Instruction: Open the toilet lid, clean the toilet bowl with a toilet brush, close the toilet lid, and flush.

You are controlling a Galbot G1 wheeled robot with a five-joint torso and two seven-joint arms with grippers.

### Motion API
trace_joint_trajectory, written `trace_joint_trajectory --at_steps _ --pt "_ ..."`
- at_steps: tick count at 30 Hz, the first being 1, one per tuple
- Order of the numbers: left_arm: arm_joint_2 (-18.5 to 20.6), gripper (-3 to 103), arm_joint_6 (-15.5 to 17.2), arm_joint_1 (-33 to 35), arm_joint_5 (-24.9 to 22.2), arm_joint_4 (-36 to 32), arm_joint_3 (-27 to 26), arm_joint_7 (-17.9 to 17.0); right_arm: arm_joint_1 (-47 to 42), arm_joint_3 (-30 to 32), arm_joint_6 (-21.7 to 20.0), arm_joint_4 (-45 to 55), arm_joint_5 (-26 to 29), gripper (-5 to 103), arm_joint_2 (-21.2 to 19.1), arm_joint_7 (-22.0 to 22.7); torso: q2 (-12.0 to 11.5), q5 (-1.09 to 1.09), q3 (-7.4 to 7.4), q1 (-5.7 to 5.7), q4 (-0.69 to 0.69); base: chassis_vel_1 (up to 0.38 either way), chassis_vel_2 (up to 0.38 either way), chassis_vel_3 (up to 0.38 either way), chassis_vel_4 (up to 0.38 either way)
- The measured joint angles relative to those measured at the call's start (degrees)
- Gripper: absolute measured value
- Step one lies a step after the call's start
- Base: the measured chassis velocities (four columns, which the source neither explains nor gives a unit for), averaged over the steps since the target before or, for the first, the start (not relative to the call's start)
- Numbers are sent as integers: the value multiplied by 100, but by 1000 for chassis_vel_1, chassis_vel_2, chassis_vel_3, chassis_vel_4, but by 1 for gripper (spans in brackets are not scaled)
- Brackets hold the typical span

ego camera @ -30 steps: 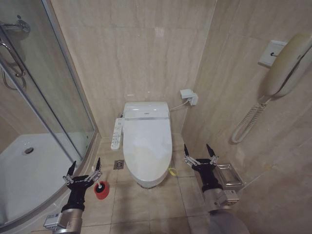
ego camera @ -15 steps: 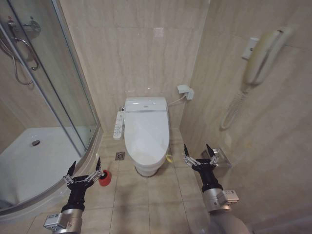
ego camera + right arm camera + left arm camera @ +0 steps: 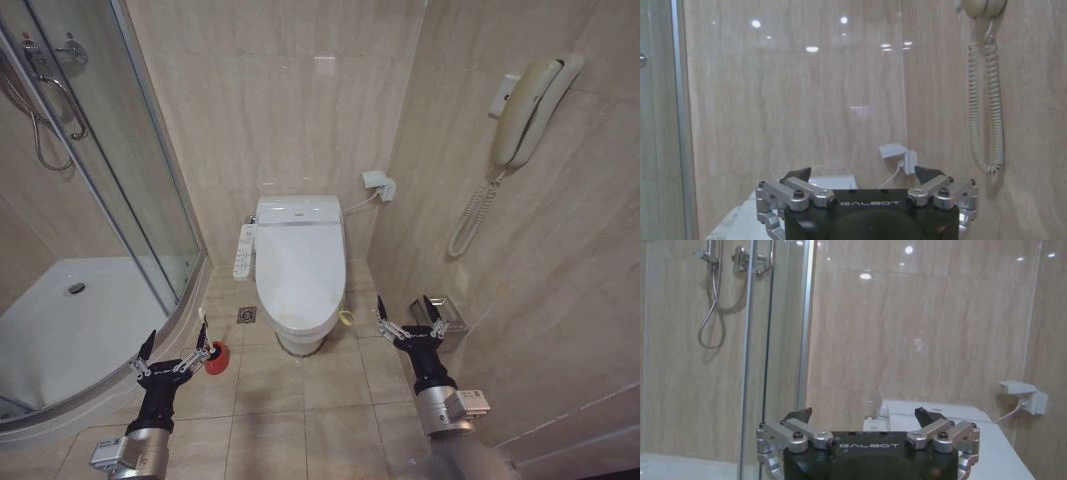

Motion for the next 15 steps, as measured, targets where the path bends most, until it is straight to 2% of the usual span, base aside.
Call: trace_joint_trajectory --at_steps 15 --pt "0 100 0 0 0 0 0 0 -1 0 0 0 0 100 0 0 1 0 0 -2 0 4 -4 -3 2"
